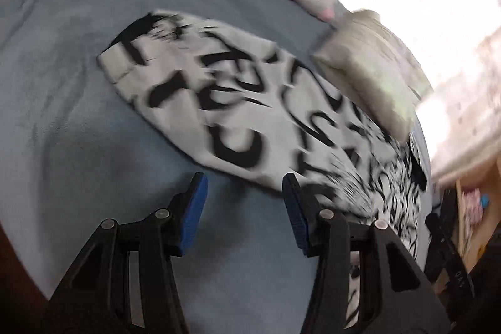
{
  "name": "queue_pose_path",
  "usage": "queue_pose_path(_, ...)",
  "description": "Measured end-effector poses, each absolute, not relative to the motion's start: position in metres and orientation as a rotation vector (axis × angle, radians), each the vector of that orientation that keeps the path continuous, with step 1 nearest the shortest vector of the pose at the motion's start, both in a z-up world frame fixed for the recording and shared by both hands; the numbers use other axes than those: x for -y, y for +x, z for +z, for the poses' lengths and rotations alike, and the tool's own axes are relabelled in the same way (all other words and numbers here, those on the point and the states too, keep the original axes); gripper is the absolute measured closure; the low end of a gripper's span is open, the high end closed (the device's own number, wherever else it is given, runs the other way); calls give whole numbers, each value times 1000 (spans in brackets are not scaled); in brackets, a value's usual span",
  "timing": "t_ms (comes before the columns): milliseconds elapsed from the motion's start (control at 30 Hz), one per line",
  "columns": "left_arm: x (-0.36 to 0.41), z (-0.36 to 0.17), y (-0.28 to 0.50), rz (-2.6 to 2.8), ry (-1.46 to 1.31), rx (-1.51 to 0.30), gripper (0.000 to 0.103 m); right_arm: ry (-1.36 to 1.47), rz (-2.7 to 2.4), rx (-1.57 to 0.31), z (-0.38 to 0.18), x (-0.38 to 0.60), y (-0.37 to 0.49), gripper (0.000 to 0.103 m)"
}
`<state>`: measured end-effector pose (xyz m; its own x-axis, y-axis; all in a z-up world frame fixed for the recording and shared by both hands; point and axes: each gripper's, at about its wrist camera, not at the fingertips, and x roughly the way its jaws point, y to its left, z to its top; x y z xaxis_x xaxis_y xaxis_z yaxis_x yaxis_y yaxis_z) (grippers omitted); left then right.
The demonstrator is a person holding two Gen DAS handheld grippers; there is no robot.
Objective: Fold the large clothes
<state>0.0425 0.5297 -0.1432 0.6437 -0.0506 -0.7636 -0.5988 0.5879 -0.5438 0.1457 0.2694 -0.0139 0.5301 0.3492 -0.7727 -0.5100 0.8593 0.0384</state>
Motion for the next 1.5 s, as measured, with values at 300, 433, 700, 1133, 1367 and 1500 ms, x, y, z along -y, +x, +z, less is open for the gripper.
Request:
queue_pose_path(300, -589, -185, 54, 343, -1087, -706, 57, -219, 534, -970, -77, -309, 163, 45)
queue_pose_path(433, -602, -186, 65, 415, -1076, -688, 84, -185, 526, -997, -87, -296, 163, 45)
queue_pose_path(700, -565, -103, 59, 481, -863, -562, 99, -94, 483, -994, -67, -240, 151, 45)
queue_pose_path(1133, -360, 94, 90, 210, -438, -408, 99, 130, 260, -820, 18, -16, 112, 45)
queue_pose_path(1367, -195, 103, 142, -13, -309, -506, 99, 266, 123, -801, 28, 123, 92, 45)
queue_pose_path(1500, -104, 68, 163, -76, -200, -586, 98, 298, 60, -799, 28, 187, 75, 45)
